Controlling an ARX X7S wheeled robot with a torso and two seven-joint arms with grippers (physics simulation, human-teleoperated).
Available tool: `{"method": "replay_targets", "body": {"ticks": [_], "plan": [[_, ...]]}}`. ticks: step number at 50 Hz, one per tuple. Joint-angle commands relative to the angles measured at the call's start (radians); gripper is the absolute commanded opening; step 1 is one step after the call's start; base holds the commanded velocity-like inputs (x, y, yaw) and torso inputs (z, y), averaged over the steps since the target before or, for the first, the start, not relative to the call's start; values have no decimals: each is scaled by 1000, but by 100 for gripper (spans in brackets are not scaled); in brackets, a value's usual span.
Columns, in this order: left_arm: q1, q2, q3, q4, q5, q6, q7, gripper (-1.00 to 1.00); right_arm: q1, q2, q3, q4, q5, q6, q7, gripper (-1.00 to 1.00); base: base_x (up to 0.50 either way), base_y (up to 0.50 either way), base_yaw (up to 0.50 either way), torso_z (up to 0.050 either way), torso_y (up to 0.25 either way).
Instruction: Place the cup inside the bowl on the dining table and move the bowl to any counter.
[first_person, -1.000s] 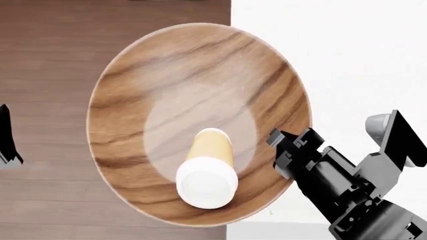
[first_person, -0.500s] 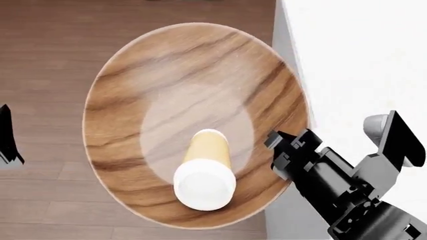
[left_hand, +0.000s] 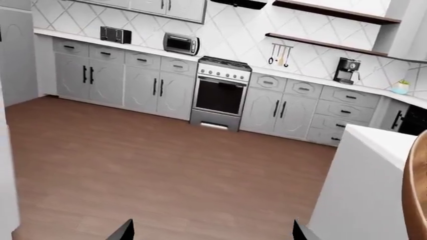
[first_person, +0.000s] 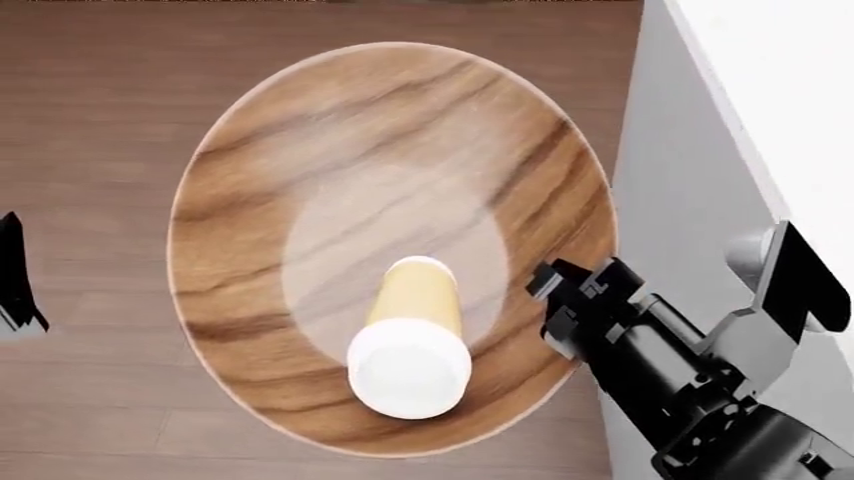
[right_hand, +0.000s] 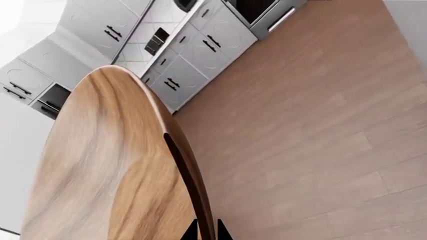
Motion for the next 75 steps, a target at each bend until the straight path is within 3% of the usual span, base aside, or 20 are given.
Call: {"method": "replay_targets", "body": {"ticks": [1,37,75], "plan": [[8,2,1,-2,3,15,-1,100,4,-9,-7,-4,-25,-23,-51,-100,324,500,0,0,0],[24,16,30,10,5,31,-26,100,-4,-3,-25,-1,-53,-50,-77,-100,424,372,0,0,1],[35,-5,25,-6,-8,53,-14,100,-5,3,-30,-8,-57,-77,-88,-100,500,31,0,0,2]]}}
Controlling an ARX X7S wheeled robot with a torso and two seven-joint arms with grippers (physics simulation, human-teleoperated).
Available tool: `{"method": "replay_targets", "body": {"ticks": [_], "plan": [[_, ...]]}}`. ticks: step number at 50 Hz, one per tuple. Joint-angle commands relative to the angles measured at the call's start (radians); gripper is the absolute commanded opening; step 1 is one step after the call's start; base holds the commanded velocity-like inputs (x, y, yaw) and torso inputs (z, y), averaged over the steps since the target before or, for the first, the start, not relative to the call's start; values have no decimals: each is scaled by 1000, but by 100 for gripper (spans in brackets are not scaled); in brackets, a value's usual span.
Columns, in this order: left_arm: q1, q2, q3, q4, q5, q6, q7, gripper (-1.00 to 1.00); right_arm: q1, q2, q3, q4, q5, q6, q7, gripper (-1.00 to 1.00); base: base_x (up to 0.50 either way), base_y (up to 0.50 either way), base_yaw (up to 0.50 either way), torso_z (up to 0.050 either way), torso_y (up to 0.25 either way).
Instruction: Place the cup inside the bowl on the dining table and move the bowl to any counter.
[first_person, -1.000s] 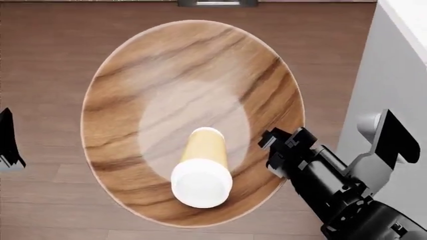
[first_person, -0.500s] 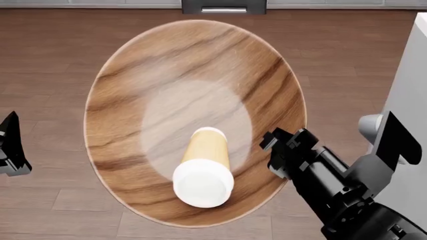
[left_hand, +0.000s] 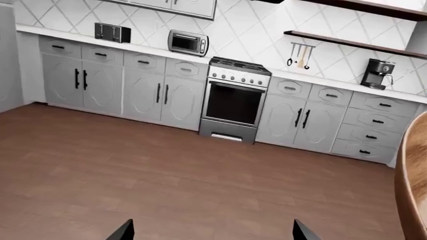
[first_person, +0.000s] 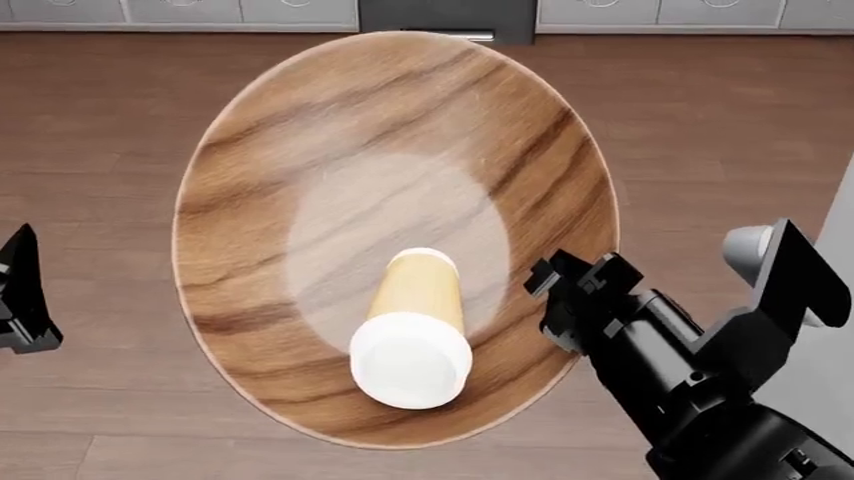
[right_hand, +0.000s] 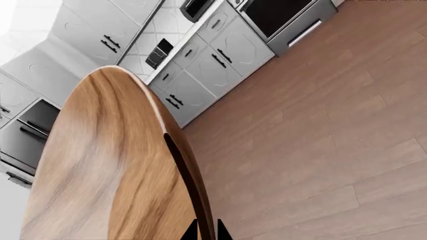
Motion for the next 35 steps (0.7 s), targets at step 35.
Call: {"method": "replay_targets", "body": {"ticks": [35], "plan": [[7,-2,5,2,-11,20,-15,100,-2,3,-9,-5,6,-26,-21,-100,499,73,0,0,1]]}}
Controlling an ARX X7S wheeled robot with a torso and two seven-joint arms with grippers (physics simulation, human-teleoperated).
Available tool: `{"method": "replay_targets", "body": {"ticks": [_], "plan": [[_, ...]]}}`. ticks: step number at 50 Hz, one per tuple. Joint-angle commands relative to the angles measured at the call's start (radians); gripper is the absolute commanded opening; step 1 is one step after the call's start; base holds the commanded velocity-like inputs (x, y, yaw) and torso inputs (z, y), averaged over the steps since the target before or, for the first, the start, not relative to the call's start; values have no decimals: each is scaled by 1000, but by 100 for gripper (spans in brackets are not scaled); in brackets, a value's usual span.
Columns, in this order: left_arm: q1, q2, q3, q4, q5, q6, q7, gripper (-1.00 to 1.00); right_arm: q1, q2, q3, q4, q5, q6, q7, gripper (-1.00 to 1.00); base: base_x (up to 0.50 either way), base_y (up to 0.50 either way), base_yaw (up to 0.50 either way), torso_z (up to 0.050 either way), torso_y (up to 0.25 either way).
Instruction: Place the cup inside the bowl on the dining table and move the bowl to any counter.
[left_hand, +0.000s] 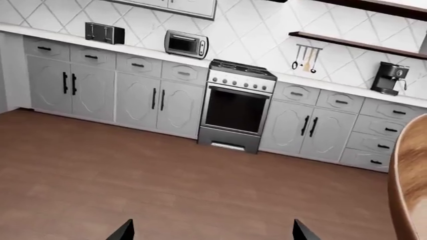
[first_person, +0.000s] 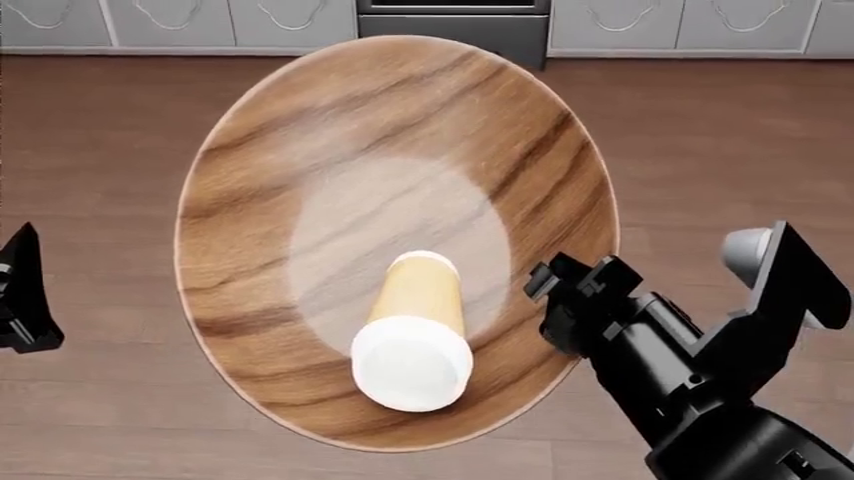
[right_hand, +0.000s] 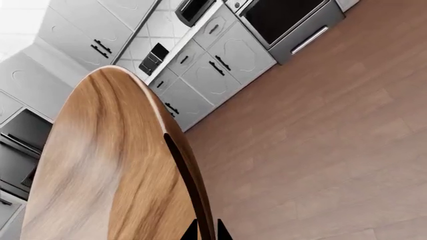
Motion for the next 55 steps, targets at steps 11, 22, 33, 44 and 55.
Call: {"method": "replay_targets", "body": {"ticks": [11,22,33,44,55], "plan": [[12,-3,2,-4,5,20,-1,100,-1,-2,3,-8,8,-21,-21,-100,486,362,0,0,1],[17,-3,5,-4,1,24,-1,100,7,-6,-5,1,0,-31,-32,-100,492,304,0,1,2],[18,2,14,-2,-1,25,-9,100,-3,0,-4,-5,7,-31,-30,-100,500,123,0,0,1],[14,-3,12,-4,-8,25,-12,100,0,2,-11,-1,4,-34,-32,-100,500,116,0,0,2],[18,-8,10,-1,-13,27,-15,100,1,4,-14,1,4,-38,-35,-100,500,118,0,0,2]]}}
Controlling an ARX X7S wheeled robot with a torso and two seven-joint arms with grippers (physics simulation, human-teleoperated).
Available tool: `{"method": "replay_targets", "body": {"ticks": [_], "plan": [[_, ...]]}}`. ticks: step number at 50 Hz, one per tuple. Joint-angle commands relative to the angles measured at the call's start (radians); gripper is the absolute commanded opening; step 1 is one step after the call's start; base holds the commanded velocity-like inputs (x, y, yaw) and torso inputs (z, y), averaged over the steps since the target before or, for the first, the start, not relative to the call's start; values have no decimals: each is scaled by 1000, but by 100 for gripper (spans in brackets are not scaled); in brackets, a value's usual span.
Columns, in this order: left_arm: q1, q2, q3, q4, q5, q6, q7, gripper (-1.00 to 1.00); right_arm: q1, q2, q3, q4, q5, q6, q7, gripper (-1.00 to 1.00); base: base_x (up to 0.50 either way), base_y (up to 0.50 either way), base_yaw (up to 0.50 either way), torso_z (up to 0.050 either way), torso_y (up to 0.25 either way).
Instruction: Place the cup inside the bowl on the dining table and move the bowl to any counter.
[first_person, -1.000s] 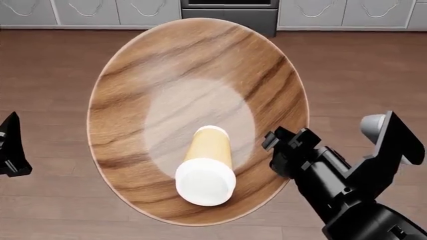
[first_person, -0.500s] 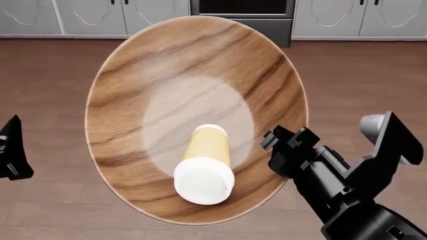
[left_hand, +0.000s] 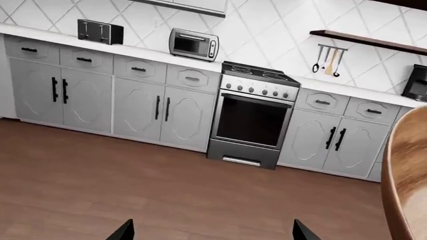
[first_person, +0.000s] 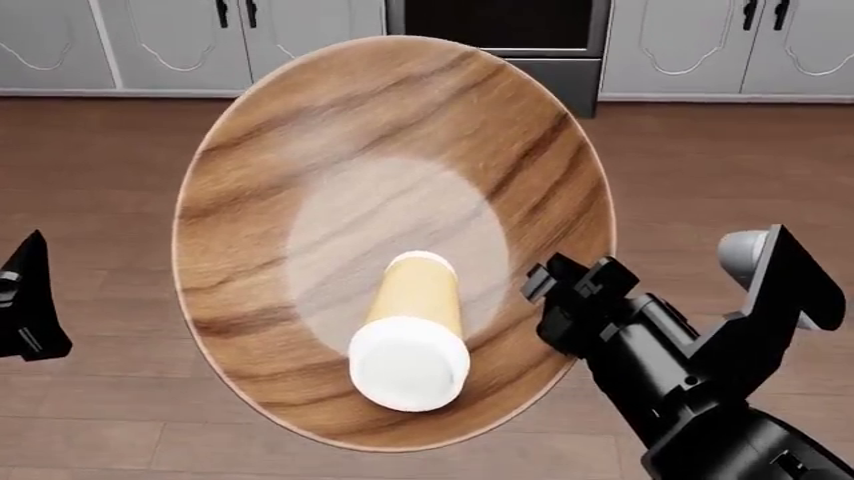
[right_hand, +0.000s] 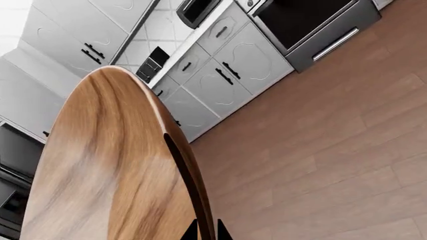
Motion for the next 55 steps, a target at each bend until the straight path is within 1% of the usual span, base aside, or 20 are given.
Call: {"method": "replay_targets", "body": {"ticks": [1,34,55], "plan": [[1,-3,-8,-4,-1,11,-1,100,5,1,9,-7,13,-10,-14,-100,500,110,0,0,0],[9,-4,5,-8,-6,25,-7,100,-10,6,0,-14,0,-30,-29,-100,500,124,0,0,1],[2,-10,8,-12,-14,29,-9,100,-8,21,-1,-31,17,-26,-9,-100,500,158,0,0,1]]}}
